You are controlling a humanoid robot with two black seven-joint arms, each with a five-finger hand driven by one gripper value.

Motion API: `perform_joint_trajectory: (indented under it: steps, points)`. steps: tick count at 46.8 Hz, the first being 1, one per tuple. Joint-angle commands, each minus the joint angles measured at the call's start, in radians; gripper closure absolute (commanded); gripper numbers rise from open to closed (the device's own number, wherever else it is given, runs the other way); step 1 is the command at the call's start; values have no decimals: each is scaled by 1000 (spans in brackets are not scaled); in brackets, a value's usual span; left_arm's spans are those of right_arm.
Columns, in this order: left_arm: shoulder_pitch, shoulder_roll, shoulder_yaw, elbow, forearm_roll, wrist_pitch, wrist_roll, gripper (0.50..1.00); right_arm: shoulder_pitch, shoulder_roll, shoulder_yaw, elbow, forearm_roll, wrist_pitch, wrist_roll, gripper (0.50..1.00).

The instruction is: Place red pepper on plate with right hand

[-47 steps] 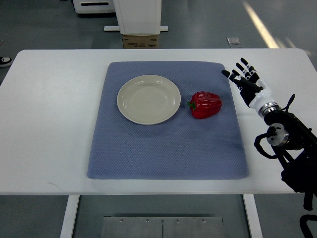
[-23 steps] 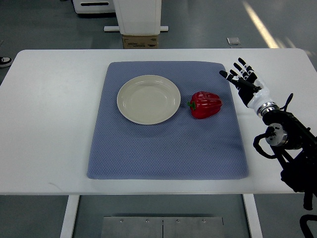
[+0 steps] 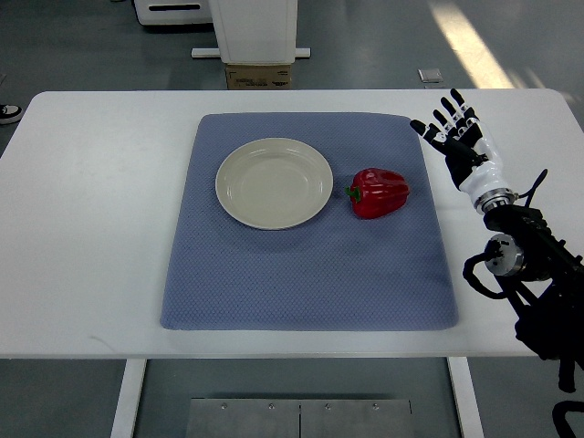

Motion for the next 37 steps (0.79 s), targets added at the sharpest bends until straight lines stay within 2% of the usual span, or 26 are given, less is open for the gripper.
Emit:
perform_joint_trajectory:
  steps: [1, 37]
  points:
    - [0, 0, 0, 0, 0, 0, 0, 500, 3, -4, -18, 0, 0, 0, -3, 500]
    - [0, 0, 0, 0, 0, 0, 0, 500, 35, -10, -82, -8, -1, -14, -4, 500]
